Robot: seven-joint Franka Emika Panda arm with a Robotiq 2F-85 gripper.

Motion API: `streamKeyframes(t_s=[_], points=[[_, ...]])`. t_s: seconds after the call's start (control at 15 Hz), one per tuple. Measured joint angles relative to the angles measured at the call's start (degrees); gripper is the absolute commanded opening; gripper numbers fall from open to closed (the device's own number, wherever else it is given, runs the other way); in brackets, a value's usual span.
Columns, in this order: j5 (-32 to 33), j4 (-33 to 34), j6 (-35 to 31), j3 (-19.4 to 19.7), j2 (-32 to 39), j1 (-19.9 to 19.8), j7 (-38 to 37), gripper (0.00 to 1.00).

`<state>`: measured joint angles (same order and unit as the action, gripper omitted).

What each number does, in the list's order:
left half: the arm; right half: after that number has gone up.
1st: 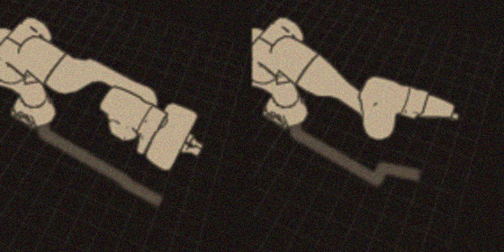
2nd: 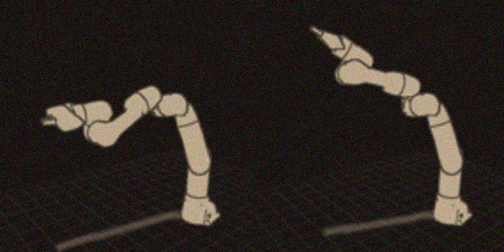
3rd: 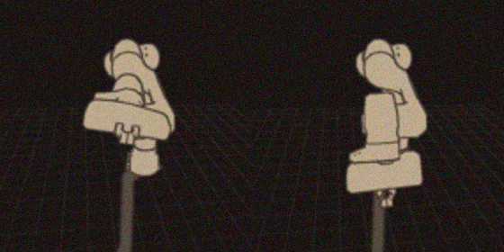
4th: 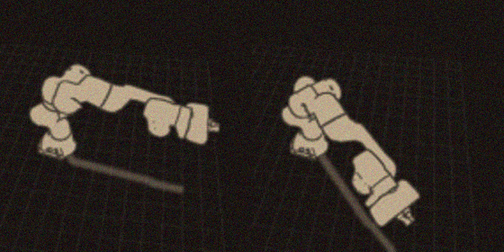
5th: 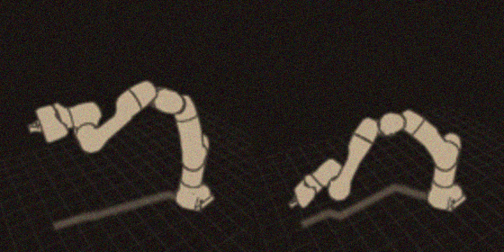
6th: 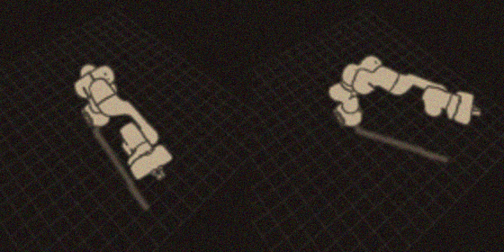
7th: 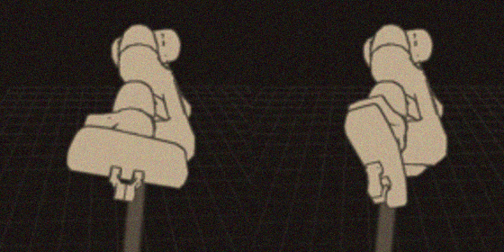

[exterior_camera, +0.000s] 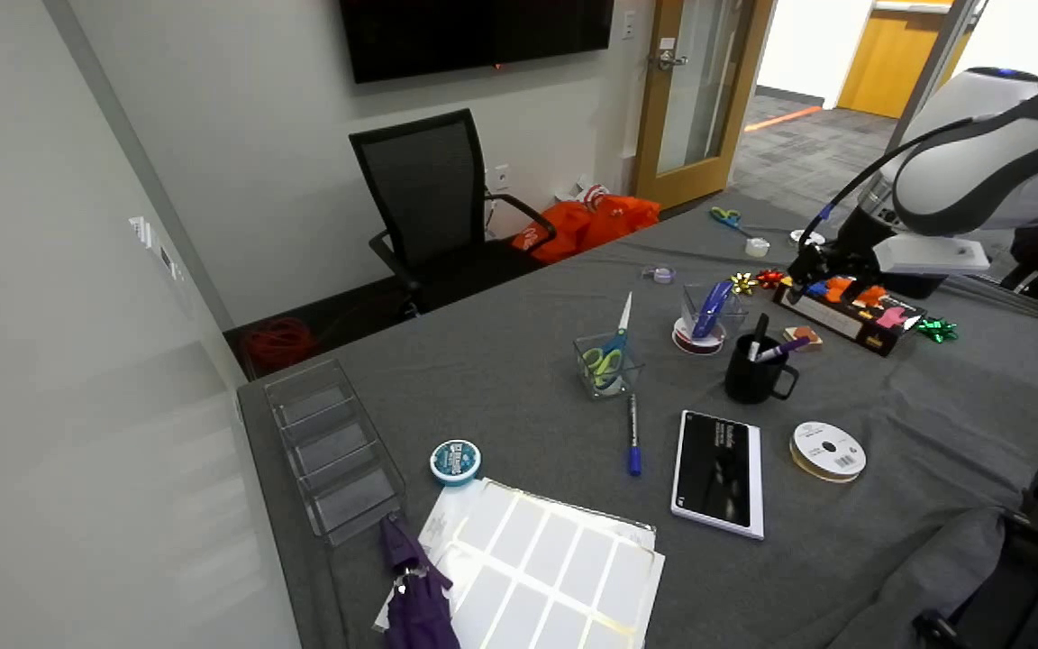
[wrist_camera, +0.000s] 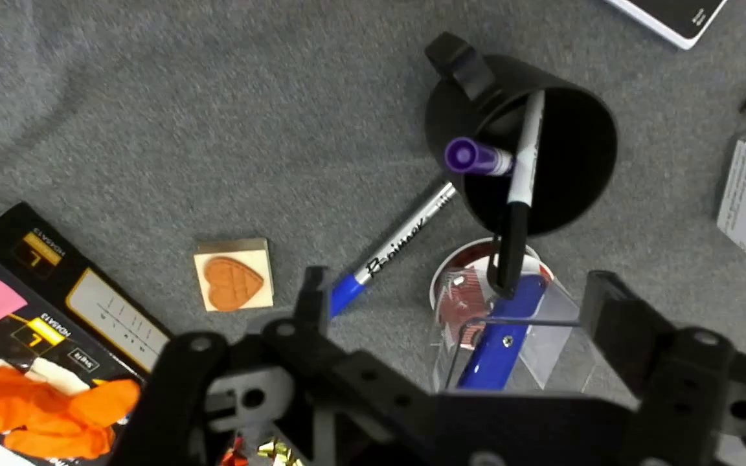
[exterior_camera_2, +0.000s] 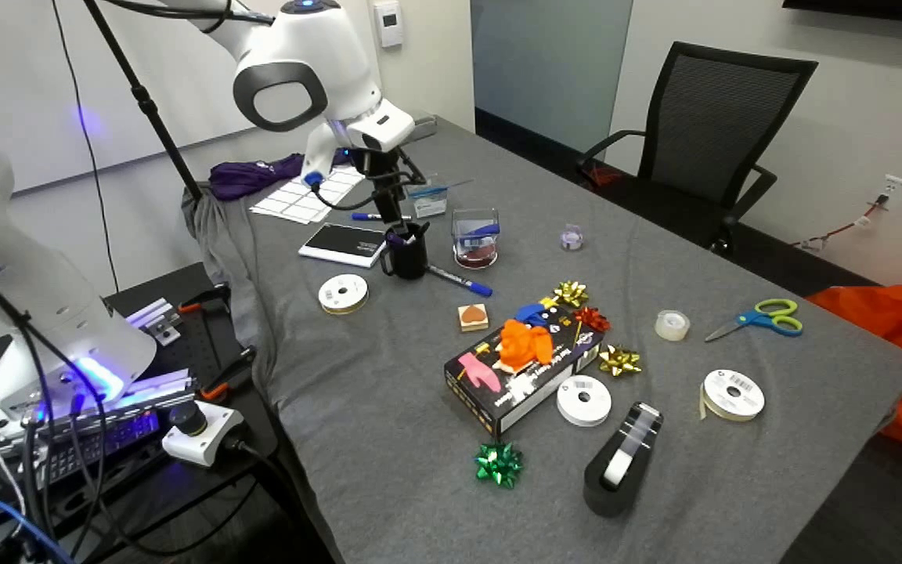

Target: Remove the purple marker from the black cup and place it on the table

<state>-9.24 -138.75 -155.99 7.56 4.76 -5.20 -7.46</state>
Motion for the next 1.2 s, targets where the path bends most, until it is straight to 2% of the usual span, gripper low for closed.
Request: streamKeyframes(t_s=[0.53,1.0,1.07,1.13,1.2], points=[[-9.5,0.0,-2.3,-2.2,4.3,-0.1,10.9,1.00],[-22.3,-0.1,-7.6,-5.6,8.6,-1.8,25.9,1.00],[-23.8,-0.1,-8.0,-6.1,8.9,-2.2,28.2,0.75],[-25.5,-0.1,-8.3,-6.6,9.3,-2.8,30.6,0.73],[-27.2,-0.1,-8.4,-7.1,9.5,-3.4,33.0,0.66]])
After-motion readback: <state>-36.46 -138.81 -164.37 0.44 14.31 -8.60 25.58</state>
